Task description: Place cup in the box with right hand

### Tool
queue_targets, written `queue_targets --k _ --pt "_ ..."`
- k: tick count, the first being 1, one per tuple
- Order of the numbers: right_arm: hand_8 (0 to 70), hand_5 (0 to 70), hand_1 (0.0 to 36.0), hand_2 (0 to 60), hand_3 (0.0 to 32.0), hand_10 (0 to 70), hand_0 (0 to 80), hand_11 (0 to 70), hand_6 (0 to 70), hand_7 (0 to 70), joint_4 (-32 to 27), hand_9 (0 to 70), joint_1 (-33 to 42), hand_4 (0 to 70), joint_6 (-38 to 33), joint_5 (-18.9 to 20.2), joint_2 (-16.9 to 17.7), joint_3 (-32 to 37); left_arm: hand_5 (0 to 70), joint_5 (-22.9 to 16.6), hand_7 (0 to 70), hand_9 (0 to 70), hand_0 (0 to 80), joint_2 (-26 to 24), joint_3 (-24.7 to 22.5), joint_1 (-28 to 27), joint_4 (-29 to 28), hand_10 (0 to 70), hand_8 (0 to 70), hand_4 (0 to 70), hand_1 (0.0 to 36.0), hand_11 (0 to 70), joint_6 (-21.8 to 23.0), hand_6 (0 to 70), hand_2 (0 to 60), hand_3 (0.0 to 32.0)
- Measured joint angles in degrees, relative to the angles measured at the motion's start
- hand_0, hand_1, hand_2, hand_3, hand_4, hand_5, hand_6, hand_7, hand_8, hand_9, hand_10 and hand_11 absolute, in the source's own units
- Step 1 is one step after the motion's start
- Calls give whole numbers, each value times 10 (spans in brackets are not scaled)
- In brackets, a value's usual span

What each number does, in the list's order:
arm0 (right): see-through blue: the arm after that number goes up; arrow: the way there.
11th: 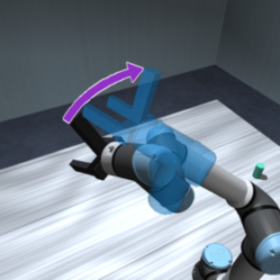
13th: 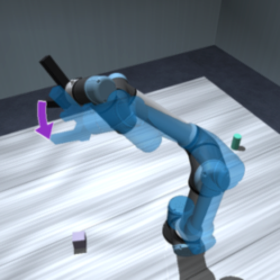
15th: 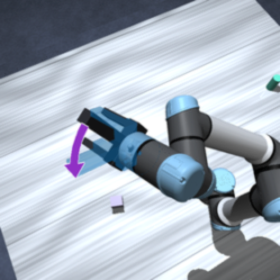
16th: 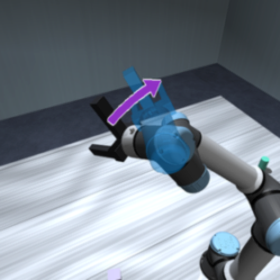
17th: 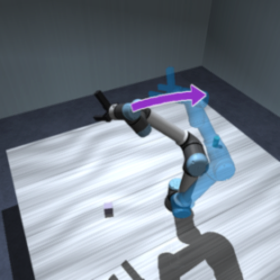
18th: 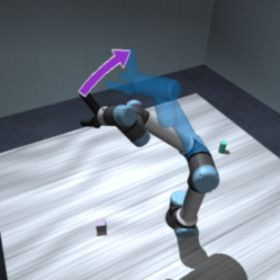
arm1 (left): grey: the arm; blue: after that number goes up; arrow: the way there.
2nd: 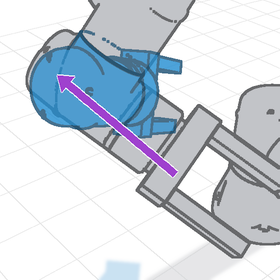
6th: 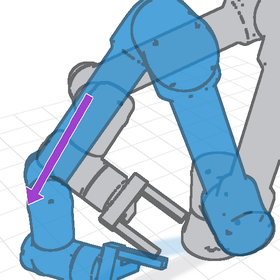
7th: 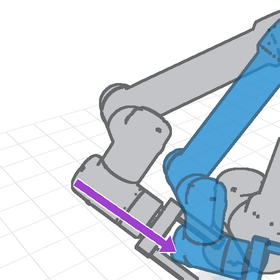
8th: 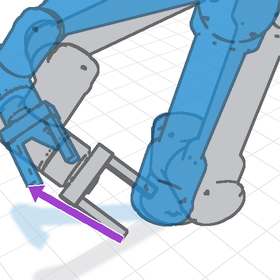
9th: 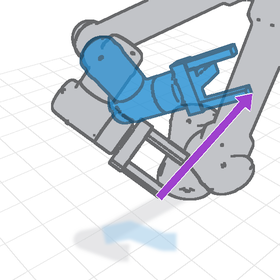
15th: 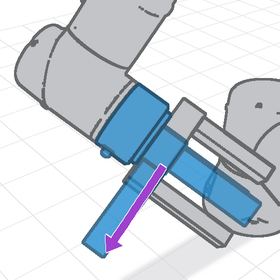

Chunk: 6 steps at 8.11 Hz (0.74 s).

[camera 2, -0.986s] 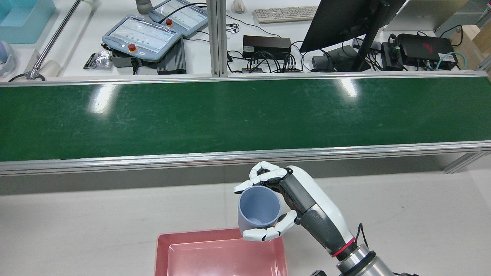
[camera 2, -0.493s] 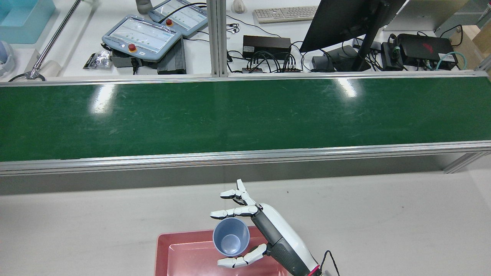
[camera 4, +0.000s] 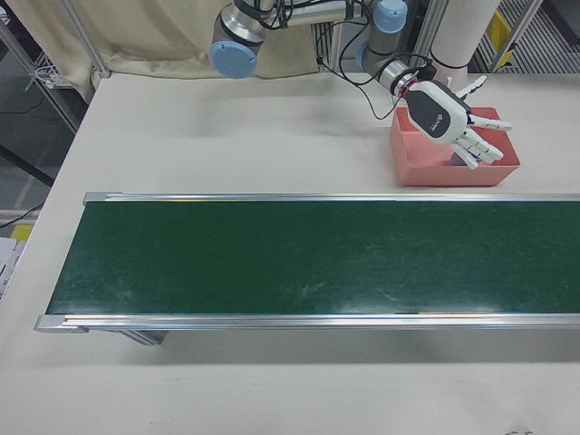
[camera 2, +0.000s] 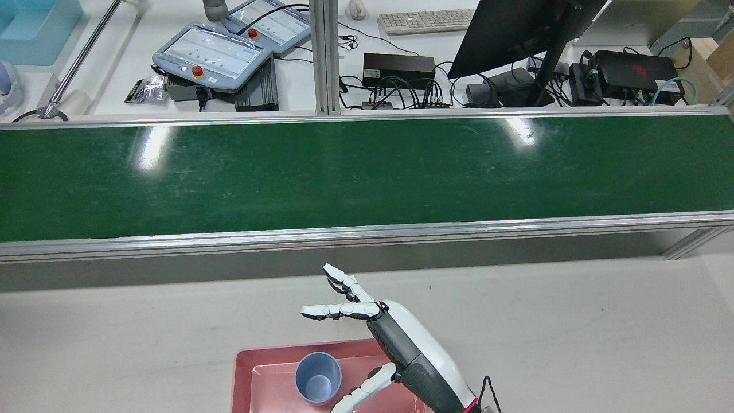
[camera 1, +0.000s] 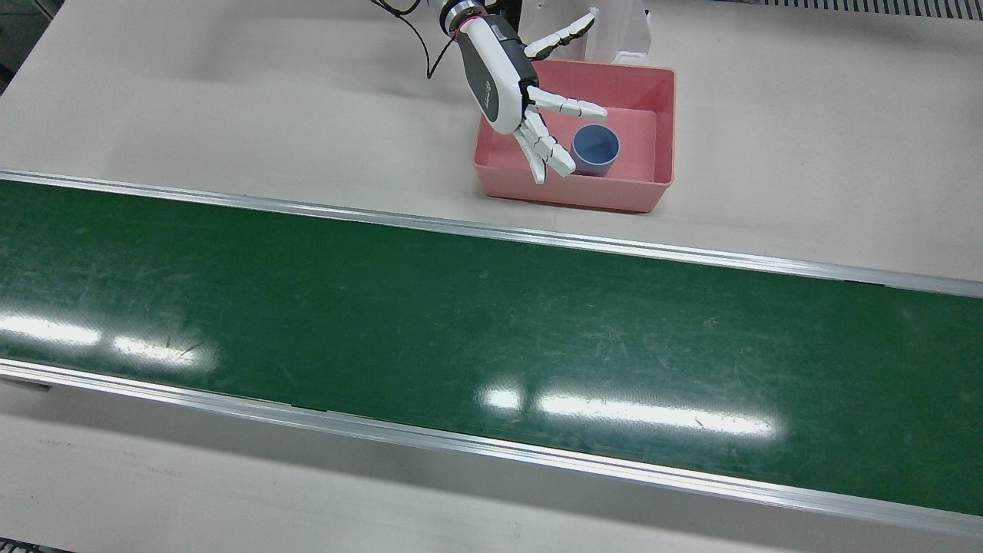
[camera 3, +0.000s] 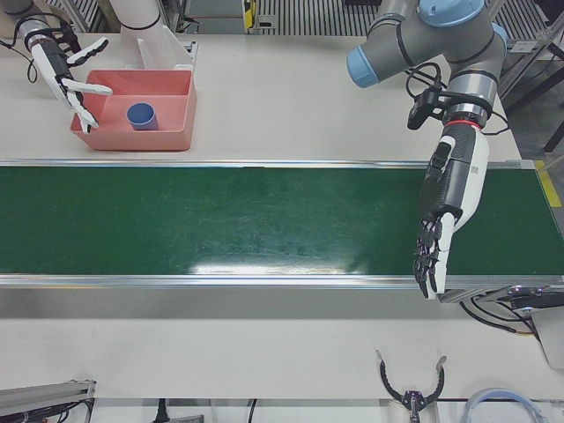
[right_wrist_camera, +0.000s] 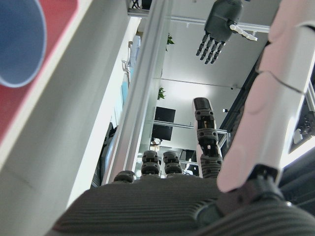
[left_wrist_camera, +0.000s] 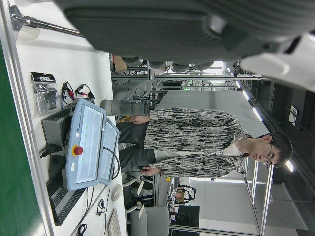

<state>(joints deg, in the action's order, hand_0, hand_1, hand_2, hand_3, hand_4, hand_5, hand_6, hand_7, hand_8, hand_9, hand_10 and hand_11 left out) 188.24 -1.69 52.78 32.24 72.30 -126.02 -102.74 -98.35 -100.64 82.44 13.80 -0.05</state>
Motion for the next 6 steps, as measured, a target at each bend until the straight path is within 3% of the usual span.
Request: queue_targets --k 1,2,3,4,5,6 --pt "63 47 118 28 0 0 537 0 41 154 2 127 17 215 0 1 15 -36 0 0 0 0 0 0 0 0 0 0 0 0 0 0 0 0 0 0" --pt "63 46 113 16 0 0 543 0 44 162 4 128 57 273 -3 9 42 -70 0 0 0 0 0 0 0 0 0 0 0 0 0 0 0 0 0 0" --pt "67 48 143 59 0 3 546 18 50 181 8 137 120 297 -24 41 71 -90 0 0 0 0 0 0 0 0 0 0 0 0 0 0 0 0 0 0" --pt "74 52 137 19 0 4 576 21 56 207 41 149 196 370 -80 88 98 -97 0 0 0 0 0 0 0 0 0 0 0 0 0 0 0 0 0 0" --pt "77 57 157 46 0 8 571 29 56 199 113 152 274 290 -170 143 115 -91 0 0 0 0 0 0 0 0 0 0 0 0 0 0 0 0 0 0" --pt "78 62 129 0 0 24 584 53 53 174 173 149 360 245 -263 204 123 -66 0 0 0 0 0 0 0 0 0 0 0 0 0 0 0 0 0 0"
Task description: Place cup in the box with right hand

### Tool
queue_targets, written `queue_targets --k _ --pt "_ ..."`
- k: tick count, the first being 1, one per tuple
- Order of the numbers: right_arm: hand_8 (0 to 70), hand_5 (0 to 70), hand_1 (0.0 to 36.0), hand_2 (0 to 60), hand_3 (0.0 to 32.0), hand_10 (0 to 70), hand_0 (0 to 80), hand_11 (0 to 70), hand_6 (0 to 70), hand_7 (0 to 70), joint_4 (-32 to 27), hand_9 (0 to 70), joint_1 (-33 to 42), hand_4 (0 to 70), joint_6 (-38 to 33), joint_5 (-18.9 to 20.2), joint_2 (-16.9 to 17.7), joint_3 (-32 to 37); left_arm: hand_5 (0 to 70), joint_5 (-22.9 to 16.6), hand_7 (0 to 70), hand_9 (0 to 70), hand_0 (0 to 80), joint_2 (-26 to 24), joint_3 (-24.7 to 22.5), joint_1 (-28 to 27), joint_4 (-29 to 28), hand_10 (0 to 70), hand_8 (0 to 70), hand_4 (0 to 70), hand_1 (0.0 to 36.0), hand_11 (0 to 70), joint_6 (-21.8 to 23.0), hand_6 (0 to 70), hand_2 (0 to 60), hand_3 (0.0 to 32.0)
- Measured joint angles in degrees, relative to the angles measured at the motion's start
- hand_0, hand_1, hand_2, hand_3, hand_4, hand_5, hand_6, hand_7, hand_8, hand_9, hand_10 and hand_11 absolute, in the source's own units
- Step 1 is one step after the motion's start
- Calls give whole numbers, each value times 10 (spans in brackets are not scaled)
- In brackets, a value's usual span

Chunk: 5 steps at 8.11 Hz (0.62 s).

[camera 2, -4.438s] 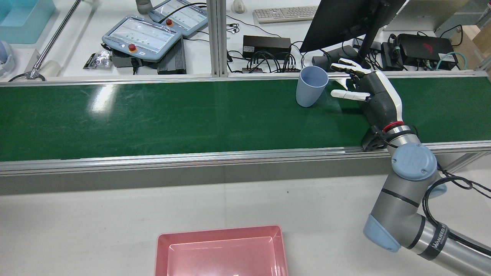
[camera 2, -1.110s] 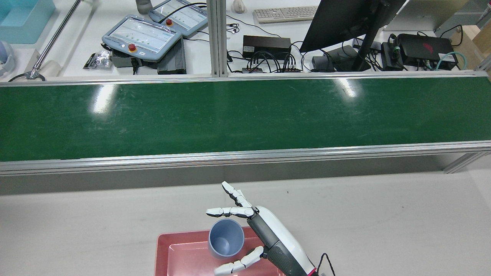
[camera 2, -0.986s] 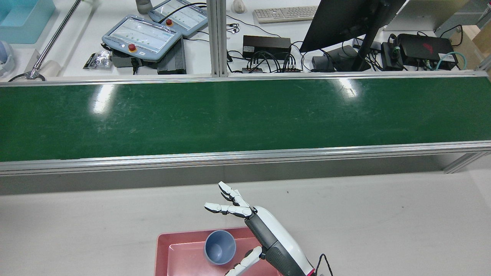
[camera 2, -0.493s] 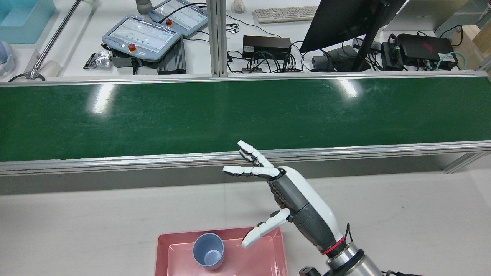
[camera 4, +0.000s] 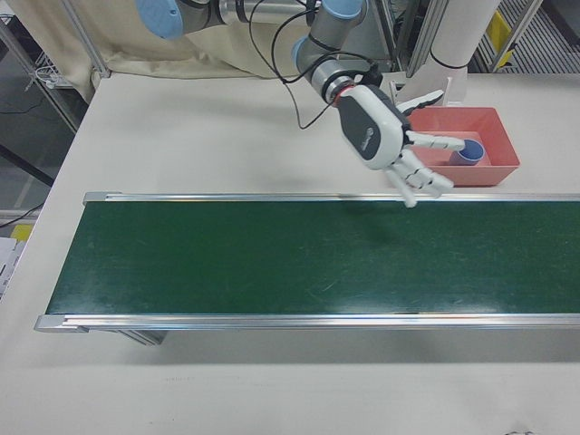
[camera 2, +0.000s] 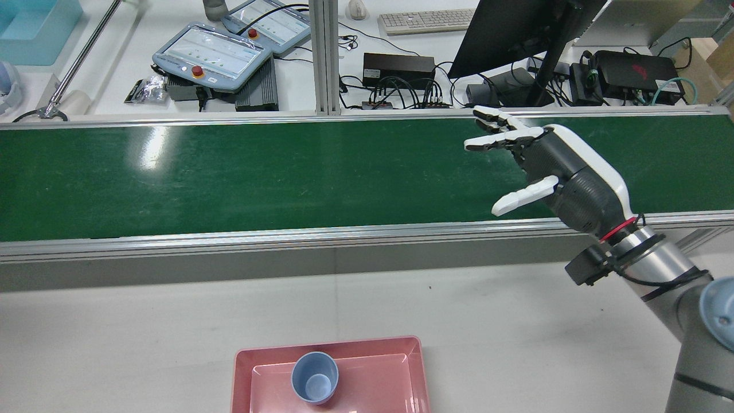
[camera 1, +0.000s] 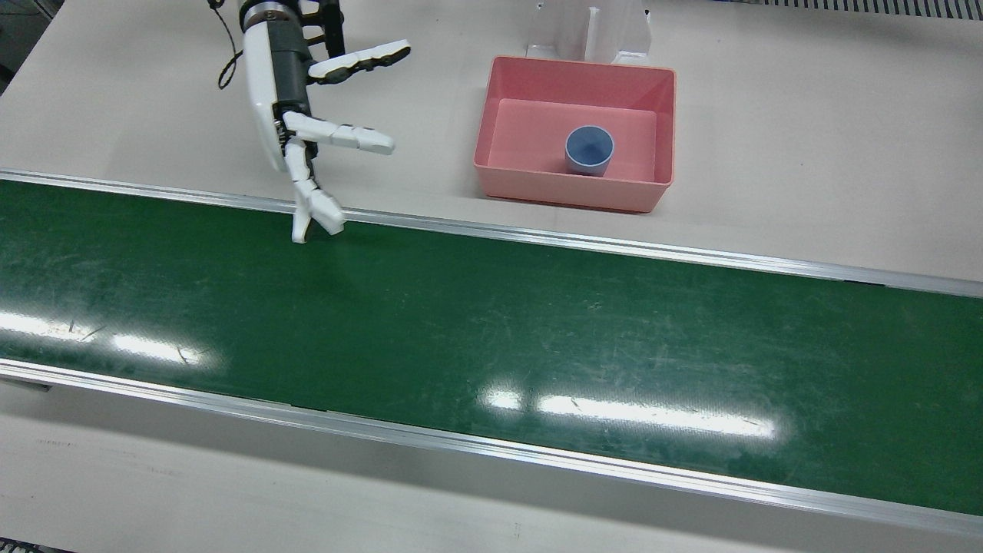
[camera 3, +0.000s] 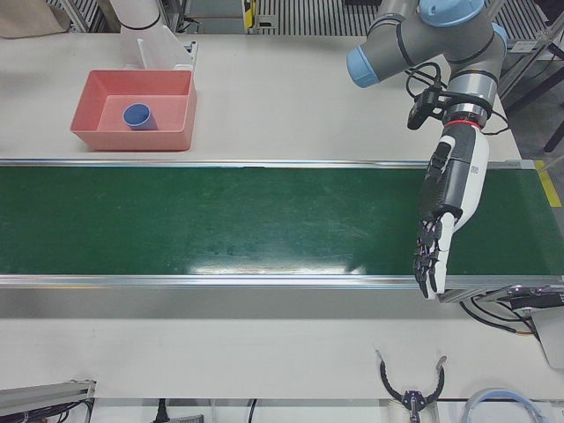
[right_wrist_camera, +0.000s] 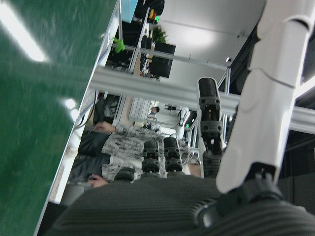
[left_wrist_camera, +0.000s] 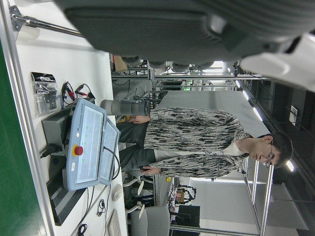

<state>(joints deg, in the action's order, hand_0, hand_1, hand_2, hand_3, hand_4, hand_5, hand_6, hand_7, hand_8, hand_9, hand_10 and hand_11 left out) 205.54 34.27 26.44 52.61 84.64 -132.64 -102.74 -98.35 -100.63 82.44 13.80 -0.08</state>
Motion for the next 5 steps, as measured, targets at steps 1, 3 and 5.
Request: queue_targets --k 1,3,5 --pt "79 67 159 40 0 36 566 73 52 160 29 147 93 157 -63 62 12 29 0 0 0 0 0 0 0 0 0 0 0 0 0 0 0 0 0 0" --pt "89 66 151 40 0 62 561 109 59 187 -21 165 236 230 -113 152 30 101 0 0 0 0 0 0 0 0 0 0 0 0 0 0 0 0 0 0" --pt "94 60 133 19 0 61 564 104 66 227 -163 179 340 312 -156 227 55 220 0 0 0 0 0 0 0 0 0 0 0 0 0 0 0 0 0 0"
